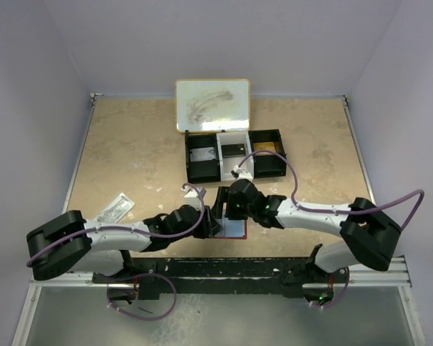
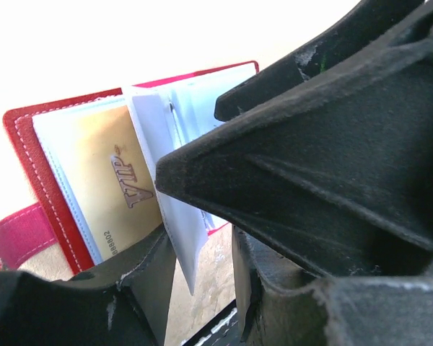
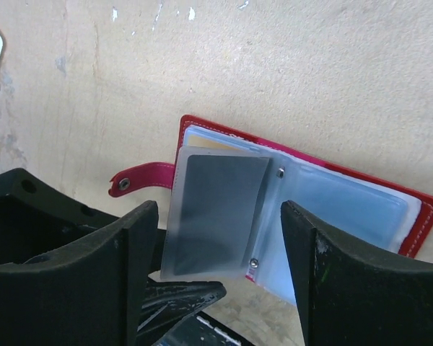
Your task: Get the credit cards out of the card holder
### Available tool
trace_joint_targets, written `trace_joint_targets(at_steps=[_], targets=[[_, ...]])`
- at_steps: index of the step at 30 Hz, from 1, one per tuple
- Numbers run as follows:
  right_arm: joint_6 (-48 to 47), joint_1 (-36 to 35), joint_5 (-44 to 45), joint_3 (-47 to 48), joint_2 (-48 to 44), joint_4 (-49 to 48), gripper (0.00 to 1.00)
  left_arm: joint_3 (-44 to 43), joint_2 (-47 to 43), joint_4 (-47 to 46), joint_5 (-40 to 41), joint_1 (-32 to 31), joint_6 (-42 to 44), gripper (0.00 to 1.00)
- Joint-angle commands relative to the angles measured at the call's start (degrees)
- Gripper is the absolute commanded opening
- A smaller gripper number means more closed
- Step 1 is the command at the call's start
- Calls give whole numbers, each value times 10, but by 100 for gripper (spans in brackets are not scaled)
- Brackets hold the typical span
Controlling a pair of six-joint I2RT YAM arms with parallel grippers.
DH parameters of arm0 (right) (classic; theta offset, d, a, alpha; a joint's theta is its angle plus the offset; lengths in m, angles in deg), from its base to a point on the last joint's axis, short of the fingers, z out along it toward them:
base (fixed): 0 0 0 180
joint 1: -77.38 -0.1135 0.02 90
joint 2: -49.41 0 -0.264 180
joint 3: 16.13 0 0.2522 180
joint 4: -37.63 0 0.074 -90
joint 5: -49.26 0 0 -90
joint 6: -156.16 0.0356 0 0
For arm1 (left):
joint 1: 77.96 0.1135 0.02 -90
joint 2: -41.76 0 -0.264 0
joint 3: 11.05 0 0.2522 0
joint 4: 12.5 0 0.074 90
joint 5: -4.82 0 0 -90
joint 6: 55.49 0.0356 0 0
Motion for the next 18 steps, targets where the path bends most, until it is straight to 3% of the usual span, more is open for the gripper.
trace_joint_targets(at_steps=[1,10,18], targets=[[7,-5,26,10,-38,37,72,-32,8,-47,3,-2,14,33],[26,9,-21,-75,-112,-58,61,-33,-20,100,90,-3,3,28],[44,22,-89,-129,-94,-187,48,-40,-35,113,97,-3,17,19]])
